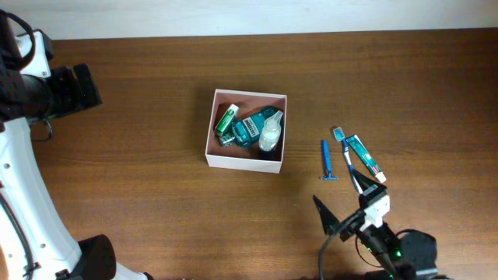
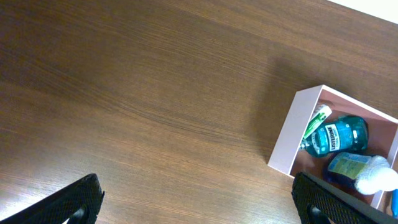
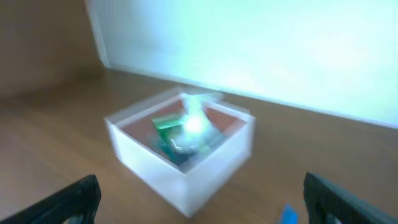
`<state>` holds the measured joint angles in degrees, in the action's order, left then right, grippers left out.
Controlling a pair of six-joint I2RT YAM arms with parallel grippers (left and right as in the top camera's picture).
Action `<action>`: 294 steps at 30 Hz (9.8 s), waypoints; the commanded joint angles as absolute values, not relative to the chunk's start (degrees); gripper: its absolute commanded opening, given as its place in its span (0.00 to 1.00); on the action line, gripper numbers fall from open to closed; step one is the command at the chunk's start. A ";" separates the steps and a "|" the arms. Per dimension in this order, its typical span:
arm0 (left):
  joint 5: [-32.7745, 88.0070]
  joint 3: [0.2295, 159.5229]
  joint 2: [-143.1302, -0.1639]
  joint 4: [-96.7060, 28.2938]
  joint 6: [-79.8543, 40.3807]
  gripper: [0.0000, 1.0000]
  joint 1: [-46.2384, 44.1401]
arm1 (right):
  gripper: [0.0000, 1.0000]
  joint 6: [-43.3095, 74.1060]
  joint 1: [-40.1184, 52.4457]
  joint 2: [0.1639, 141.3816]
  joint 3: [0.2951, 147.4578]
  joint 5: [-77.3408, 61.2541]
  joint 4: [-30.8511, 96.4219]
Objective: Pack container
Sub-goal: 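Move the right gripper to the blue razor and grasp it, then carry the razor into the white box, release, and withdraw, then grasp the blue-white toothbrush with the right gripper, then place the toothbrush into the box and withdraw the right gripper, then grasp the teal toothpaste tube with the right gripper, then lower the toothpaste tube into the box and release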
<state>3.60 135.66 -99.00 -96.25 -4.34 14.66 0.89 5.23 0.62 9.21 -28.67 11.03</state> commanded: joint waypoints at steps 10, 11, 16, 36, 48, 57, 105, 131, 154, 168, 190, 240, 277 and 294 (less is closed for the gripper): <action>3.60 136.22 -99.02 -96.20 -5.08 1.00 14.90 | 0.98 18.98 4.80 21.32 21.67 -30.94 17.58; 3.60 136.22 -99.02 -96.20 -5.08 0.99 14.92 | 0.99 18.20 4.80 25.50 25.28 -29.67 21.28; 3.60 136.22 -99.02 -96.20 -5.08 0.99 14.92 | 0.99 8.58 4.80 48.31 51.29 -28.12 40.80; 3.60 136.22 -99.02 -96.20 -5.08 0.99 14.90 | 0.76 12.99 4.86 94.85 77.95 -0.84 60.49; 3.60 136.22 -99.02 -96.20 -5.08 0.99 14.90 | 0.60 15.49 5.28 111.87 77.80 -4.86 59.46; 3.60 136.22 -99.02 -96.20 -5.08 0.99 14.92 | 0.58 15.53 9.45 114.50 76.09 -5.76 56.36; 3.60 136.22 -99.02 -96.20 -5.08 0.99 14.92 | 0.04 29.50 43.11 99.59 95.37 7.25 54.61; 3.60 136.22 -99.02 -96.20 -5.08 0.99 14.90 | 0.64 22.94 26.41 95.02 111.00 8.08 68.69; 3.60 136.22 -99.02 -96.20 -5.08 0.99 14.90 | 0.84 17.85 2.98 104.64 72.84 3.60 55.22; 3.60 136.22 -99.02 -96.20 -5.08 0.99 14.92 | 0.41 18.24 1.85 104.64 59.29 -4.36 43.00; 3.60 136.22 -99.02 -96.20 -5.08 0.99 14.90 | 0.04 14.94 7.57 93.67 88.16 -8.67 69.58; 3.60 136.22 -99.02 -96.29 -5.08 0.99 14.92 | 0.55 16.23 29.32 94.43 108.33 6.83 70.83; 3.60 136.22 -99.02 -96.29 -5.08 0.99 14.92 | 0.37 33.95 -10.90 114.83 71.33 -4.64 55.20; 3.60 136.22 -99.02 -96.29 -5.08 0.99 14.90 | 0.12 25.87 -3.09 101.95 79.83 -4.97 64.49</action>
